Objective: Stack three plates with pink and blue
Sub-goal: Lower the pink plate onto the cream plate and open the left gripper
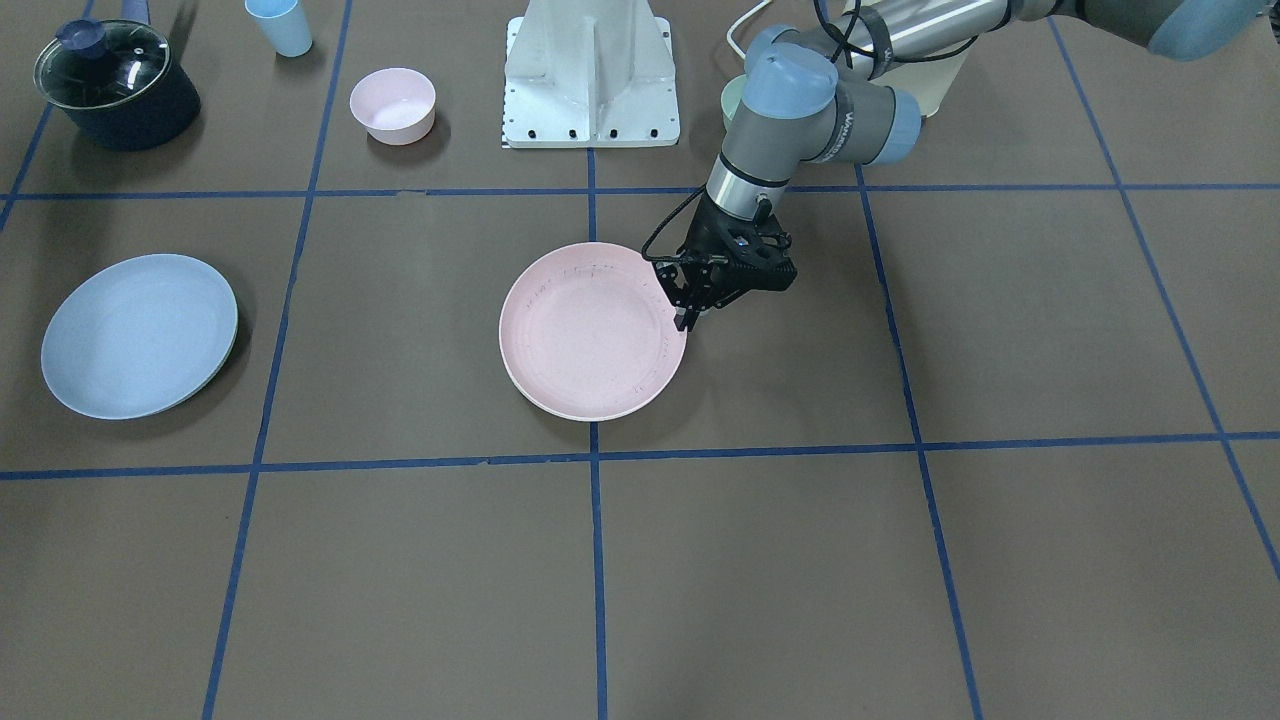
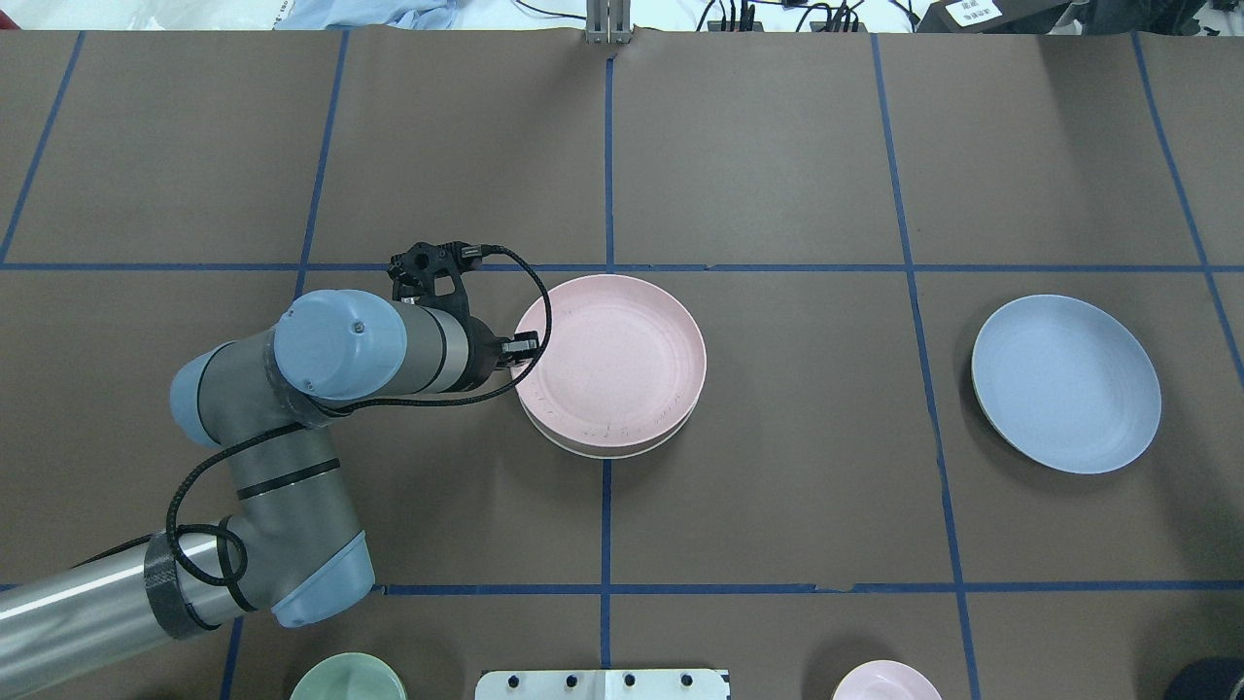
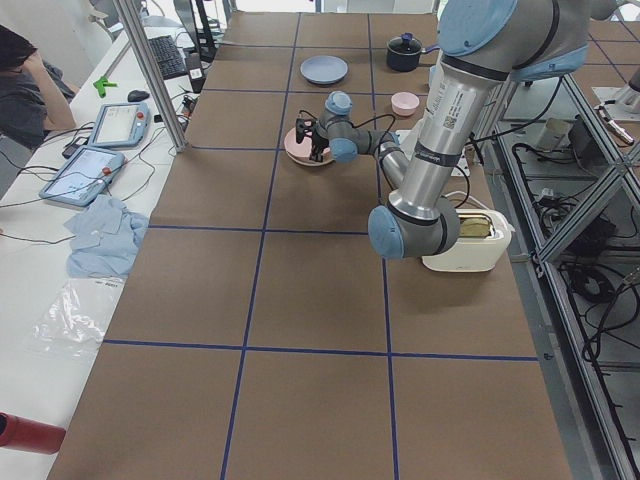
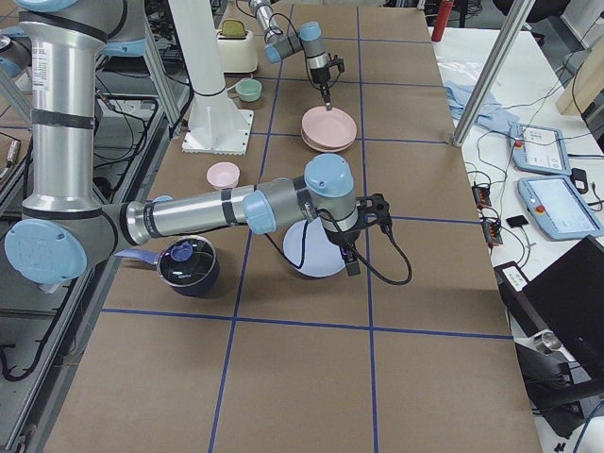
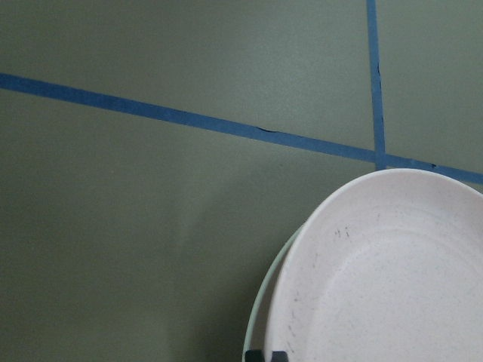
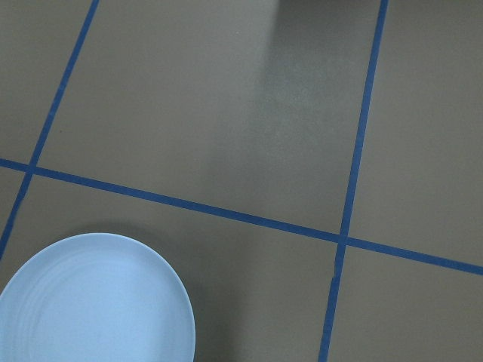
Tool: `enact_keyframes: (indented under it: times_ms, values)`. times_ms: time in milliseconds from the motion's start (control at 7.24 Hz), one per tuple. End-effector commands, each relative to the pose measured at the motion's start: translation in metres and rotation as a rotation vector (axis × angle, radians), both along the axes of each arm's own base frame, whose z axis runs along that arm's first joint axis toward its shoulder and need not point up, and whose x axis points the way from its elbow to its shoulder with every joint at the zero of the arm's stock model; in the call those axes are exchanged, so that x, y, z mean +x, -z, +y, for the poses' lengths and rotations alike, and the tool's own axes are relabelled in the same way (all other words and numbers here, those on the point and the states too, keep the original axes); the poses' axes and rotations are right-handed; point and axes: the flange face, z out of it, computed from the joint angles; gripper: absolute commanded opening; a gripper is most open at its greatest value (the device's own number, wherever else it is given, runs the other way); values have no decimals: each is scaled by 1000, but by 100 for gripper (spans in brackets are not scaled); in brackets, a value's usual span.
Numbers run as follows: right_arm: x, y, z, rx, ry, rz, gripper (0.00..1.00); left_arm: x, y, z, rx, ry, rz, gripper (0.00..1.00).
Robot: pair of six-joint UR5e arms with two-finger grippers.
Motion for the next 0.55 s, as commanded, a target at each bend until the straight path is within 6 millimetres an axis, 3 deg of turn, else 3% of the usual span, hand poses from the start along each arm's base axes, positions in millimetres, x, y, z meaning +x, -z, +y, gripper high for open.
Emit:
enact_keyframes:
  times_ms: [0,276,414]
  values:
    - [0,-1,0,-1,0,0,100,3,-1,4,0,-6,-1,16]
    - [0,-1,0,-1,0,0,100,10,-2,5,9,12,-11,29]
    - [0,-1,0,-1,0,0,100,10,-1,5,9,10,-9,48]
